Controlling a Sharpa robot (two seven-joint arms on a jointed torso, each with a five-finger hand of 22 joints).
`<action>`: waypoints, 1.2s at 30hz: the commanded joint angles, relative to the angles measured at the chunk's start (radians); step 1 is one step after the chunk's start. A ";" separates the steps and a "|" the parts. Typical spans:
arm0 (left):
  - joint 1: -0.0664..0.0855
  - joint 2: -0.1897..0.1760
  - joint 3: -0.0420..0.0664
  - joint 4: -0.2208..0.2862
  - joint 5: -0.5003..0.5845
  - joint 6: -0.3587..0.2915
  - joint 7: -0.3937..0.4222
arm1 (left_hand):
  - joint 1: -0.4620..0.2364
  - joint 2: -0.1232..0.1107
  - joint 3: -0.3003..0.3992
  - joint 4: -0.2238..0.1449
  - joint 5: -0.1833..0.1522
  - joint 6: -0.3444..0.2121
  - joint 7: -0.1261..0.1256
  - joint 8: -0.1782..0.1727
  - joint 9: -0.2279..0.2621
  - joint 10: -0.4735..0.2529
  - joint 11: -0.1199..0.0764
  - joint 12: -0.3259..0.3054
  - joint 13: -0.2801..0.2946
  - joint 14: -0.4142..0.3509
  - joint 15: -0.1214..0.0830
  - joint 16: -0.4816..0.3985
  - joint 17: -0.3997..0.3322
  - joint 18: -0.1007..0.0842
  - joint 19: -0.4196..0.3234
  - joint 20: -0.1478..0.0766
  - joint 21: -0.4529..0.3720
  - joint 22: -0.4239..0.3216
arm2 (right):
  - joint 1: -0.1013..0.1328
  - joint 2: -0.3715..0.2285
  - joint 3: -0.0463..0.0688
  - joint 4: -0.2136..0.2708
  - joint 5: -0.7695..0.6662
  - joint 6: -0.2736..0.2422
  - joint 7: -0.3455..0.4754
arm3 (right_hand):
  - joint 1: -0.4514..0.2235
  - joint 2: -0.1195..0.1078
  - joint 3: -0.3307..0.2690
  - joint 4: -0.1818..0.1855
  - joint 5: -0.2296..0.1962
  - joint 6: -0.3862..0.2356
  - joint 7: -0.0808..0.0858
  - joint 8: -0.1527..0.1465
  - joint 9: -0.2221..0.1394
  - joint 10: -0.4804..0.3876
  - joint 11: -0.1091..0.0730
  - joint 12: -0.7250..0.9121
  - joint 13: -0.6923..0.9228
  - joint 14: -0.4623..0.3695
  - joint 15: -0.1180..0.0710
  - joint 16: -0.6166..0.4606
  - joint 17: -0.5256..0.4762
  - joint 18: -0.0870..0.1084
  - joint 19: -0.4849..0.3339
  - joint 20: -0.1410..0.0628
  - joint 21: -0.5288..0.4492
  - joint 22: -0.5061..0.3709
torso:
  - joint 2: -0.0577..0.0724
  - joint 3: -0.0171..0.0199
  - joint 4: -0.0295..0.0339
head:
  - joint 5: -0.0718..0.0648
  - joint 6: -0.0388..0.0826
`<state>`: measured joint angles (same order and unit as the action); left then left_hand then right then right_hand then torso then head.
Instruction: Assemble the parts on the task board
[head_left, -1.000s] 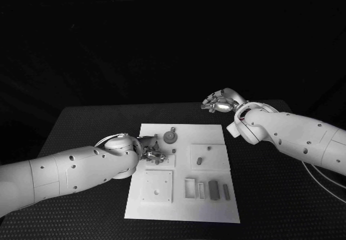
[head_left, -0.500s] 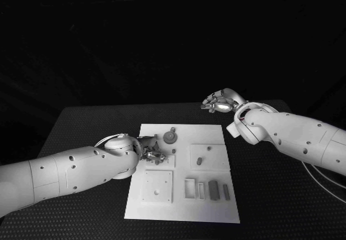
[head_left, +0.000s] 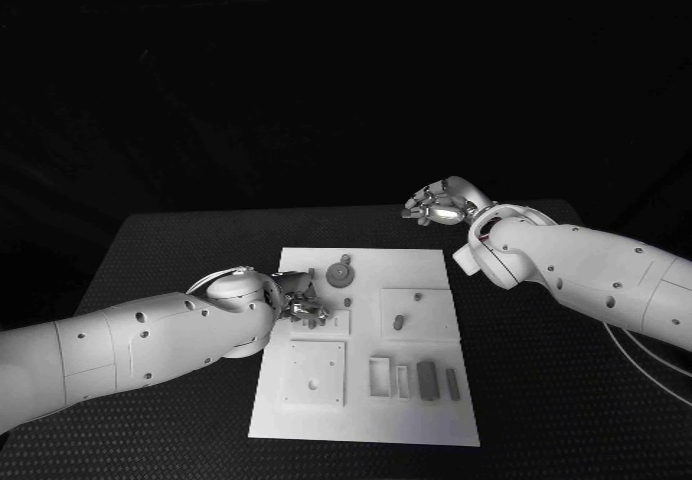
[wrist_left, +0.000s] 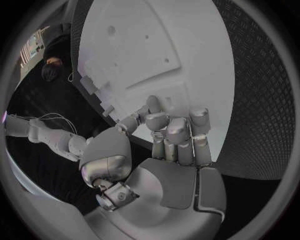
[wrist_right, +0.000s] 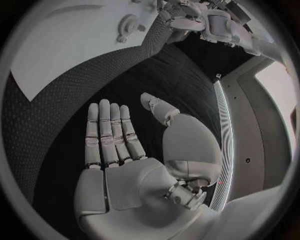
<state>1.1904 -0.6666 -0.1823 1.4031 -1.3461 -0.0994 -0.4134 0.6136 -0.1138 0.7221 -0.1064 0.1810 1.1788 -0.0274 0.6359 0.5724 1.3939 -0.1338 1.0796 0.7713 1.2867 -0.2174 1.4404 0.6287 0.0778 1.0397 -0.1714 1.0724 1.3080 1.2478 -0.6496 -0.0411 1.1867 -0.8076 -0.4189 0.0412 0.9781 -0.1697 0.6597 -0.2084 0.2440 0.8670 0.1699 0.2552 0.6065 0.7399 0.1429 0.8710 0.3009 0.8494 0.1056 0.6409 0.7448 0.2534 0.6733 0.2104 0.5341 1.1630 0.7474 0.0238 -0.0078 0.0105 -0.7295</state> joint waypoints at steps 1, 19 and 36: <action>0.000 0.002 0.001 0.004 -0.011 -0.008 0.002 | 0.001 -0.010 0.001 0.007 -0.005 -0.003 -0.003 0.007 -0.002 0.000 -0.003 0.003 -0.001 0.000 -0.005 0.000 -0.001 0.010 0.001 -0.103 -0.002 0.015 | 0.000 0.001 0.000 0.001 -0.008 0.011 0.009 | -0.003 0.003 -0.001 -0.005 0.005 -0.007 0.000 -0.002 -0.001 -0.005 0.001 0.007 -0.002 -0.005 0.000 -0.006 -0.001 0.004 0.003 0.006 -0.005 0.001 | 0.000 -0.0004 0.0002 | 0.000 0.000; 0.000 0.001 0.001 0.005 0.000 -0.008 0.003 | -0.002 -0.064 0.020 0.052 -0.048 -0.004 -0.004 0.013 -0.006 0.001 -0.004 0.005 -0.003 0.000 -0.007 0.001 -0.001 0.013 0.007 -0.104 -0.002 0.013 | 0.000 0.001 0.000 0.001 -0.008 0.013 0.008 | -0.003 0.003 -0.001 -0.005 0.005 -0.007 0.000 -0.002 -0.001 -0.006 0.001 0.007 -0.003 -0.005 0.000 -0.006 -0.001 0.004 0.003 0.006 -0.006 0.002 | 0.000 0.0008 -0.0005 | 0.001 0.000; 0.000 0.000 0.001 0.010 0.006 -0.014 0.008 | 0.020 -0.028 0.011 0.038 -0.056 -0.009 -0.002 0.020 -0.008 -0.001 -0.004 0.007 -0.002 -0.002 -0.007 0.003 -0.001 0.014 0.004 -0.102 0.000 0.016 | 0.000 0.001 0.000 0.001 -0.008 0.013 0.008 | -0.003 0.004 -0.001 -0.005 0.006 -0.007 0.000 -0.002 -0.001 -0.006 0.002 0.008 -0.004 -0.005 0.001 -0.006 -0.002 0.004 0.003 0.007 -0.007 0.003 | 0.000 0.0005 -0.0005 | 0.001 0.002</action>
<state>1.1903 -0.6670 -0.1817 1.4092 -1.3475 -0.1038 -0.4136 0.6322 -0.1567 0.7353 -0.0590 0.1181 1.1773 -0.0290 0.6499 0.5657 1.3939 -0.1337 1.0836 0.7695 1.2848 -0.2199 1.4404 0.6287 0.0777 1.0397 -0.1714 1.0724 1.3076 1.2478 -0.6491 -0.0411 1.1867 -0.8076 -0.4182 0.0412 0.9782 -0.1697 0.6597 -0.2083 0.2440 0.8672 0.1697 0.2552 0.6066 0.7399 0.1429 0.8749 0.2981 0.8495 0.1055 0.6409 0.7448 0.2535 0.6733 0.2104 0.5342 1.1647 0.7473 0.0246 -0.0084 0.0112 -0.7274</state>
